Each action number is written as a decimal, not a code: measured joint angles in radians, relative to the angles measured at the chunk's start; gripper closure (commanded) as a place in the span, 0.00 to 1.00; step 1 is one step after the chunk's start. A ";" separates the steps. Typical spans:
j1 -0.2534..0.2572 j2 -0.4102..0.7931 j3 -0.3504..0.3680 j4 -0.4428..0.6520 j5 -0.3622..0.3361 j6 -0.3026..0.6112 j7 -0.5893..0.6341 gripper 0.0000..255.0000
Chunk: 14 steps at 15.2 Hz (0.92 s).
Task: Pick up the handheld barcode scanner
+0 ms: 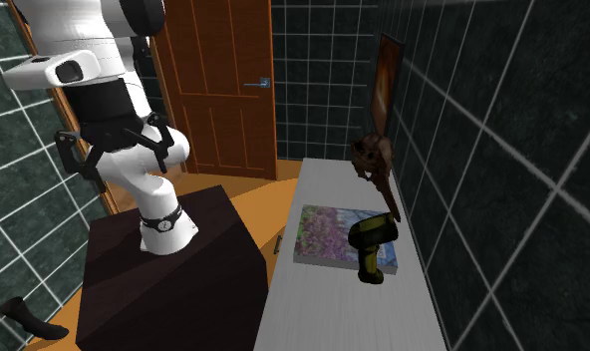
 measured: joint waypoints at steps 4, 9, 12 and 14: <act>0.030 0.031 0.012 -0.028 0.026 0.075 -0.016 0.00; 0.098 0.106 0.029 -0.078 0.081 0.242 -0.070 0.00; 0.143 0.172 0.041 -0.094 0.117 0.350 -0.107 0.00; 0.172 0.214 0.044 -0.095 0.140 0.410 -0.139 0.00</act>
